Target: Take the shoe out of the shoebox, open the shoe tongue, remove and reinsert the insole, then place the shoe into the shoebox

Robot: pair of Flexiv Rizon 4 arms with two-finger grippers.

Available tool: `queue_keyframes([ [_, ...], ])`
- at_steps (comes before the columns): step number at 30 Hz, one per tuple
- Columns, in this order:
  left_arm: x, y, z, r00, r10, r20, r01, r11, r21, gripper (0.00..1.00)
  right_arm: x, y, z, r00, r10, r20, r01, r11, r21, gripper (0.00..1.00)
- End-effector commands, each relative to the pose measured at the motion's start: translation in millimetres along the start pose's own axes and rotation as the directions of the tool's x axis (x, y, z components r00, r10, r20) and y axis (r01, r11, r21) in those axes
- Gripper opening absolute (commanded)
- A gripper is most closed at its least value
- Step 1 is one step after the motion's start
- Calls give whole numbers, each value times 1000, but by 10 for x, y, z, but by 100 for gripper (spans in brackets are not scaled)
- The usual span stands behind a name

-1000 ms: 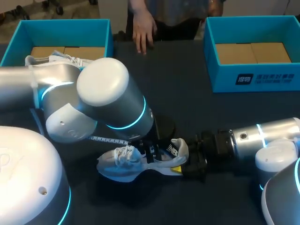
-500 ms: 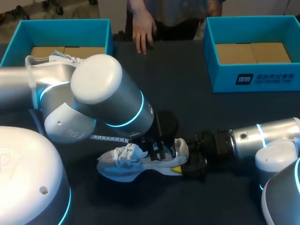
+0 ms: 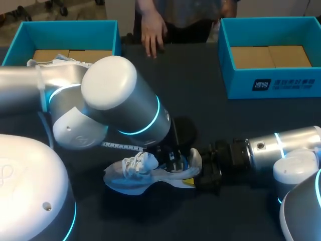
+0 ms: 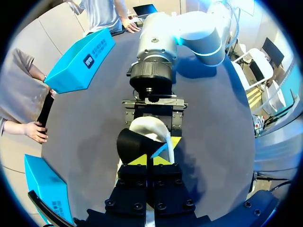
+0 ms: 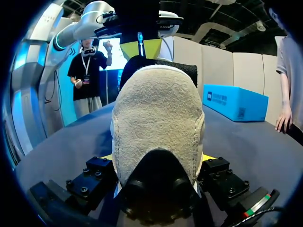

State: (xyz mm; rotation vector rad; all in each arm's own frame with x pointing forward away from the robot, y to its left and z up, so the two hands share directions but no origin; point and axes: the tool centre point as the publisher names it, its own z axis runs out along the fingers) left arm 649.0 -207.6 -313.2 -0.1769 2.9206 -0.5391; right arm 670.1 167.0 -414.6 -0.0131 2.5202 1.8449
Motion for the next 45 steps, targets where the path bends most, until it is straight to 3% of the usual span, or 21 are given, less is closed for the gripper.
queue_keyframes([
  [1, -9, -91, 49, 1000, 3, 2, -3, 1000, -29, 0, 7, 16, 10, 1000, 0, 2, 0, 1000, 3, 0],
  [2, -14, -81, 41, 1000, 3, 0, -3, 1000, -30, 4, 7, 16, 10, 1000, 0, 2, 0, 1000, 3, 0],
  [4, -7, -51, 7, 1000, 6, 3, -6, 999, -32, 26, 7, 16, 10, 1000, 0, 2, 0, 1000, 3, 0],
  [7, 5, -12, -42, 1000, 21, 11, -21, 999, -38, 40, 7, 16, 10, 1000, 0, 2, 0, 1000, 3, 0],
  [17, 57, 101, -194, 997, 59, 51, -56, 996, -67, 56, 7, 16, 10, 1000, 0, 2, 0, 1000, 3, 0],
  [29, 69, 88, -350, 984, 152, 91, -139, 981, -133, 50, 7, 16, 10, 1000, 0, 2, 0, 1000, 3, 0],
  [33, 75, 64, -412, 979, 187, 81, -173, 973, -155, 61, 7, 16, 10, 1000, 0, 2, 0, 1000, 3, 0],
  [40, 124, 2, -397, 962, 260, 81, -239, 949, -204, 56, 7, 16, 10, 1000, 0, 2, 0, 1000, 3, 0],
  [45, 166, -5, -382, 948, 298, 112, -266, 935, -232, 61, 7, 16, 10, 1000, 0, 2, 0, 1000, 3, 0],
])
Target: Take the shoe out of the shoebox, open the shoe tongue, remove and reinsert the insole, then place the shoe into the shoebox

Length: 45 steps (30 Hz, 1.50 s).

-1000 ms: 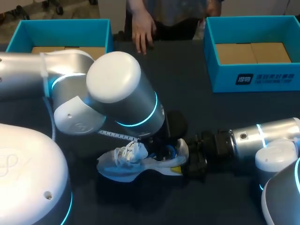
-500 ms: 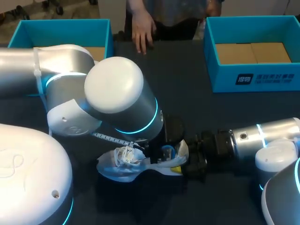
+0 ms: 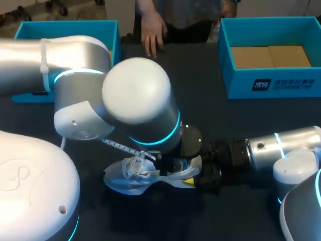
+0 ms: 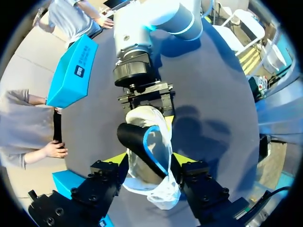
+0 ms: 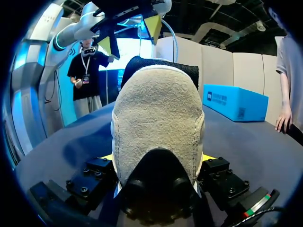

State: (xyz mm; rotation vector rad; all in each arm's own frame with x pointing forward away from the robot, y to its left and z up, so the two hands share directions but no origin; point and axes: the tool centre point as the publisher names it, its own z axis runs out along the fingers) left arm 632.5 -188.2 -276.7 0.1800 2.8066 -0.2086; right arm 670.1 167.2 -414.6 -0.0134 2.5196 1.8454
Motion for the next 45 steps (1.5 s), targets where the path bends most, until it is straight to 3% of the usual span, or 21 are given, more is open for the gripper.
queue_keyframes([
  [1, 69, -97, 34, 1000, 10, 22, -9, 999, -41, 62, 8, 15, 8, 1000, 0, 2, 0, 1000, 4, 0],
  [6, 81, -91, 79, 999, 35, 14, -34, 998, -52, 65, 8, 15, 8, 1000, 0, 2, 0, 1000, 4, 0],
  [10, 64, -91, 100, 1000, 17, 12, -17, 999, -39, 100, 8, 15, 8, 1000, 0, 2, 0, 1000, 4, 0],
  [21, 50, -92, 89, 1000, 14, -17, -14, 999, -35, 100, 8, 15, 8, 1000, 0, 2, 0, 1000, 4, 0],
  [24, 45, -106, 95, 995, 73, 61, -73, 997, 0, 100, 8, 15, 8, 1000, 0, 2, 0, 1000, 4, 0],
  [29, 54, -118, 138, 976, 115, 183, -113, 993, -18, 100, 8, 15, 8, 1000, 0, 2, 0, 1000, 4, 0],
  [35, -28, -130, 219, 961, 131, 243, -127, 991, -33, 100, 8, 15, 8, 1000, 0, 2, 0, 1000, 4, 0],
  [36, -39, -133, 222, 960, 134, 245, -131, 991, -28, 99, 8, 15, 8, 1000, 0, 2, 0, 1000, 4, 0],
  [39, -77, -153, 240, 954, 143, 264, -139, 990, -35, 80, 8, 15, 8, 1000, 0, 2, 0, 1000, 4, 0],
  [40, -88, -166, 251, 946, 158, 284, -151, 987, -48, 70, 8, 15, 8, 1000, 0, 2, 0, 1000, 4, 0],
  [45, -97, -203, 295, 930, 215, 297, -202, 977, -75, 53, 8, 15, 8, 1000, 0, 2, 0, 1000, 4, 0],
])
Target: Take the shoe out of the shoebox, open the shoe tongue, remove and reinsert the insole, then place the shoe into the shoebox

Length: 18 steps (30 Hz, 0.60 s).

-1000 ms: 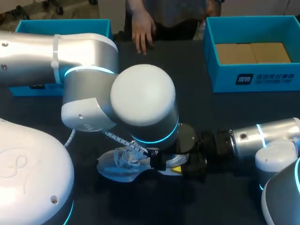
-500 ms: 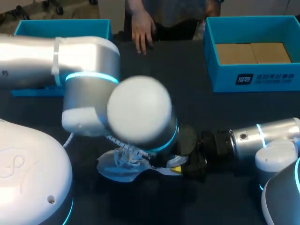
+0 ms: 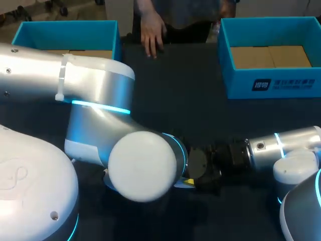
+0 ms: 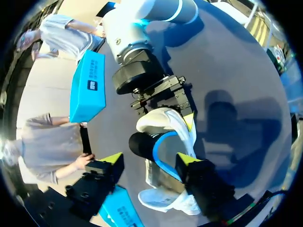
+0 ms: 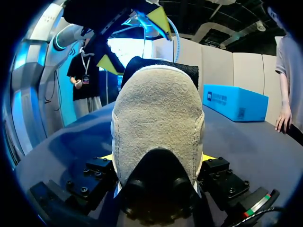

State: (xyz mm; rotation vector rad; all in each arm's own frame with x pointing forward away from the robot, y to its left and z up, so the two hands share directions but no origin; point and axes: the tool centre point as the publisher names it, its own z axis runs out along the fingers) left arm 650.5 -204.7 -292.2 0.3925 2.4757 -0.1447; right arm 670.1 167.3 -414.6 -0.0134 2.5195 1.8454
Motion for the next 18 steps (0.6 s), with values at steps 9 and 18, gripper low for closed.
queue_keyframes([
  [9, 114, -161, 109, 990, 127, 54, -124, 991, -46, 58, 8, 15, 8, 1000, 0, 2, 0, 1000, 4, 0],
  [18, 105, -199, 155, 980, 181, 86, -174, 981, -81, 49, 8, 15, 8, 1000, 0, 2, 0, 1000, 4, 0],
])
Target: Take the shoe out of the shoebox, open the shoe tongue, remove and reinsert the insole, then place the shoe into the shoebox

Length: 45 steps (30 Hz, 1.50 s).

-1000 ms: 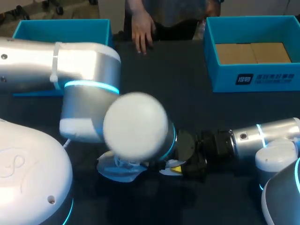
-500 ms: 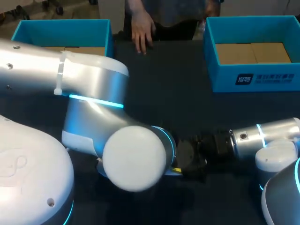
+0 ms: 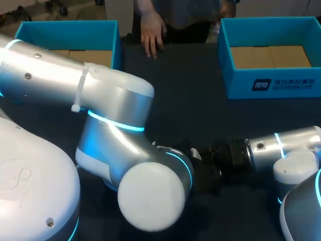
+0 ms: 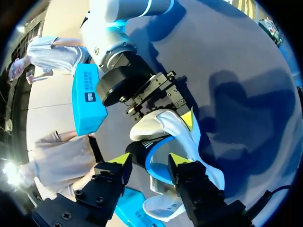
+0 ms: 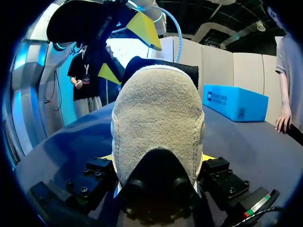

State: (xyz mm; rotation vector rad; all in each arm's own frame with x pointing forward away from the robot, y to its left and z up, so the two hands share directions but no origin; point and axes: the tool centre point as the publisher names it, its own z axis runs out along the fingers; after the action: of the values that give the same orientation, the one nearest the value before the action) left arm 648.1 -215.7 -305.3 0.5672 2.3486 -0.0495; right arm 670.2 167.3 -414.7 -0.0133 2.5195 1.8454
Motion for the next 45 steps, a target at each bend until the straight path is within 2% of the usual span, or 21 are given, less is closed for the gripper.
queue_keyframes([
  [1, 20, -97, 45, 1000, 15, 11, -15, 999, -43, 48, 8, 15, 8, 1000, 0, 2, 0, 1000, 4, 0],
  [6, 4, -91, 48, 999, 50, 3, -49, 998, -29, 47, 8, 15, 8, 1000, 0, 2, 0, 1000, 4, 0],
  [11, -29, -83, 52, 998, 70, 5, -70, 997, -15, 41, 8, 15, 8, 1000, 0, 2, 0, 1000, 4, 0],
  [15, -56, -95, 75, 996, 83, 14, -83, 996, -18, 40, 8, 15, 8, 1000, 0, 2, 0, 1000, 4, 0],
  [16, -69, -105, 100, 996, 83, 27, -83, 996, -28, 33, 8, 15, 8, 1000, 0, 2, 0, 1000, 4, 0],
  [17, -70, -105, 104, 996, 82, 28, -81, 996, -30, 20, 8, 15, 8, 1000, 0, 2, 0, 1000, 4, 0],
  [18, -70, -101, 112, 997, 74, 38, -73, 997, -38, 0, 8, 15, 8, 1000, 0, 2, 0, 1000, 4, 0],
  [29, -6, 51, 108, 994, -80, 69, 82, 996, -27, 0, 8, 15, 8, 1000, 0, 2, 0, 1000, 4, 0],
  [45, -144, 146, 91, 943, -322, 89, 323, 946, -1, 0, 8, 15, 8, 1000, 0, 2, 0, 1000, 4, 0],
])
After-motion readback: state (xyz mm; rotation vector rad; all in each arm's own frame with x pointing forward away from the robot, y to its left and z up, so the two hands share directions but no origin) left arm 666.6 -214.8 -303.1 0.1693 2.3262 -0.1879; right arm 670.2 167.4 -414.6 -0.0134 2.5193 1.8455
